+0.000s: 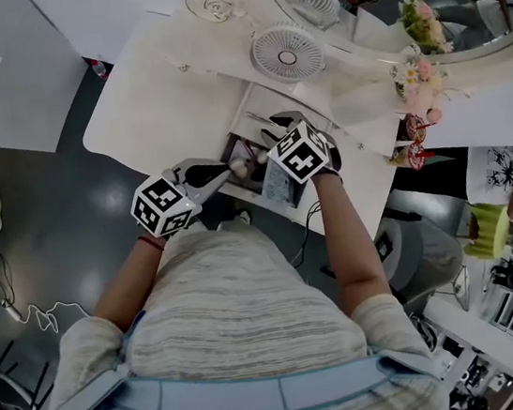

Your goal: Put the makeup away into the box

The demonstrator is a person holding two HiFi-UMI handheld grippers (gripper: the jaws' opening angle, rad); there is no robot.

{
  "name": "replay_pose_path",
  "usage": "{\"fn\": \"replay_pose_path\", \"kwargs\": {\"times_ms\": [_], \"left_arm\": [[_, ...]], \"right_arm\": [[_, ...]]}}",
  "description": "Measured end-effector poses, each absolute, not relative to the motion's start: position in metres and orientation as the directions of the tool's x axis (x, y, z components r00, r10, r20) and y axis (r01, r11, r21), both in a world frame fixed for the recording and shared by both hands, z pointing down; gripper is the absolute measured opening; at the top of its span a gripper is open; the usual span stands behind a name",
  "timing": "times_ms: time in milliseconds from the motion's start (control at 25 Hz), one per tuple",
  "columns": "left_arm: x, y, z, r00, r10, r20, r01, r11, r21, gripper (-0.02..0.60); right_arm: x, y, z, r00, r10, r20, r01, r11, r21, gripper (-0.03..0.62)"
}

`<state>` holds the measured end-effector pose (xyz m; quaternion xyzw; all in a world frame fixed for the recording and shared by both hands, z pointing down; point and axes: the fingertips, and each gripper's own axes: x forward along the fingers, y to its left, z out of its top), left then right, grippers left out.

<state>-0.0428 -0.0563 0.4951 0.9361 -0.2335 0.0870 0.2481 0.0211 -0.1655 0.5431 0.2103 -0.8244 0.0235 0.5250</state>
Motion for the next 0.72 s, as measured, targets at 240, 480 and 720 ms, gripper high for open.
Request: {"fn": "replay_pose_path", "kwargs": {"times_ms": [240, 480, 720], "left_arm": [[-0.057, -0.055, 0.497, 0.862, -0.421, 0.282, -0.506, -0.747, 0.431, 0.014], [-0.067, -0.051, 0.501, 0.855, -0.431, 0.288, -0.518, -0.734, 0.439, 0.014], [-0.079, -0.051, 0.504, 0.848, -0.443, 0.292, -0.530, -0.721, 0.446, 0.013]], "right_arm": [[0.009, -0.175, 0.557, -0.341, -0.297, 0.892, -0.337, 0.924, 0.179, 0.118], [0.001, -0.186, 0.569, -0.304, -0.282, 0.910, -0.288, 0.938, 0.194, 0.109], [-0.009, -0.192, 0.575, -0.300, -0.249, 0.921, -0.247, 0.953, 0.177, 0.094]]}}
